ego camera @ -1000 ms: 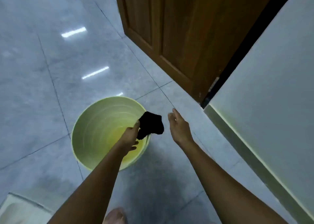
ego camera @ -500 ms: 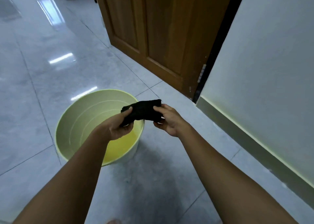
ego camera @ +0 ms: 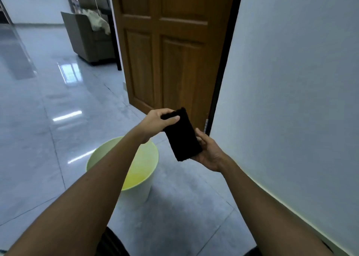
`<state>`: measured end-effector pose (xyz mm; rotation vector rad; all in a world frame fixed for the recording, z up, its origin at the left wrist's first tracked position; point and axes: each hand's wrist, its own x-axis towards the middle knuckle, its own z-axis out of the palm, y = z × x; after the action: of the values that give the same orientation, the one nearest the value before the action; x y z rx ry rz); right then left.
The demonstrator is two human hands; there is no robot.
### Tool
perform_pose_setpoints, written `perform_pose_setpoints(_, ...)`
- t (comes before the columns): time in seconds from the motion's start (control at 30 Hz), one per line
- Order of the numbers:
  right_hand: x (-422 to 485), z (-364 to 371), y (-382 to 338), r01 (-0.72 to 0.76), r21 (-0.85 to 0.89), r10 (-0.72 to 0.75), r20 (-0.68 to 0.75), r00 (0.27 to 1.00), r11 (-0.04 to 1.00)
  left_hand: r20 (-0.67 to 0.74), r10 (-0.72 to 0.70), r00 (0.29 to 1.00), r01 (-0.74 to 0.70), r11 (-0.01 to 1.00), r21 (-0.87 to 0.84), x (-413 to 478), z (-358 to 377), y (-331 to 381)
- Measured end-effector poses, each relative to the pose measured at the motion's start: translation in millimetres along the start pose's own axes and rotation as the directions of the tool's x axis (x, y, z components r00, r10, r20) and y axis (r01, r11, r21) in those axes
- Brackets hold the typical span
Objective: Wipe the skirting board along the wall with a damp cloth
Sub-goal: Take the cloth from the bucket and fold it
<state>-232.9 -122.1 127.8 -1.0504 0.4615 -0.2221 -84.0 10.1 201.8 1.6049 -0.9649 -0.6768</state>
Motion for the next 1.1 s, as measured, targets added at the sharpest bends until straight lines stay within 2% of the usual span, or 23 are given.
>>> perform_pose_setpoints(0.1,-28.5,1.6,-22.5,0.079,-0.087,-0.075,0.041,0.996,0.993,0.095,0.077,0.992,-0.086,0.992,0.097,-7.6,22.5,32.1)
perform_pose_setpoints(0.2,-52.3,-0.1,-43.4,0.113,-0.086,-0.106,0.086,0.991,0.99,0.11,0.146,0.983,-0.16,0.979,0.127,-9.8,38.8,51.6)
perform_pose_setpoints(0.3,-65.2,-4.3,-64.8,0.056,-0.084,-0.047,0.113,0.993,0.995,0.127,0.188,0.974,-0.207,0.965,0.159,-3.8,47.8,64.2)
perform_pose_setpoints(0.47,-61.1,-40.9,-68.7,0.002,-0.034,0.002,0.119,0.993,0.999,0.259,0.178,0.949,-0.224,0.962,0.159,18.5,67.8,66.3)
perform_pose_setpoints(0.6,-42.9,-73.2,-35.2,-0.039,0.164,0.005,0.2,0.98,0.986,0.349,0.125,0.929,-0.201,0.961,0.191,49.9,88.6,40.2)
perform_pose_setpoints(0.7,-0.9,-102.4,-7.8,-0.152,0.146,0.1,0.309,0.946,0.978,0.361,0.073,0.93,-0.177,0.948,0.265,102.2,98.6,-6.1)
perform_pose_setpoints(0.77,25.1,-126.3,12.5,-0.165,0.134,0.113,0.333,0.936,0.977,0.384,0.015,0.923,-0.136,0.948,0.289,131.0,105.5,-43.2)
perform_pose_setpoints(0.83,51.3,-156.4,35.0,-0.234,0.209,0.152,0.347,0.925,0.95,0.393,-0.018,0.919,-0.097,0.957,0.272,156.3,117.7,-85.4)
perform_pose_setpoints(0.97,90.5,-201.2,80.7,-0.268,0.428,0.185,0.226,0.956,0.863,0.266,-0.045,0.963,0.011,0.992,0.126,195.4,144.2,-167.5)
perform_pose_setpoints(1.03,107.5,-217.0,93.8,-0.214,0.415,0.196,0.086,0.977,0.884,0.123,-0.077,0.989,0.075,0.997,0.02,208.9,152.4,-206.4)
perform_pose_setpoints(1.1,124.0,-238.1,96.4,-0.187,0.281,0.217,-0.08,0.973,0.941,-0.05,-0.15,0.987,0.151,0.988,0.011,208.2,158.7,-247.1)
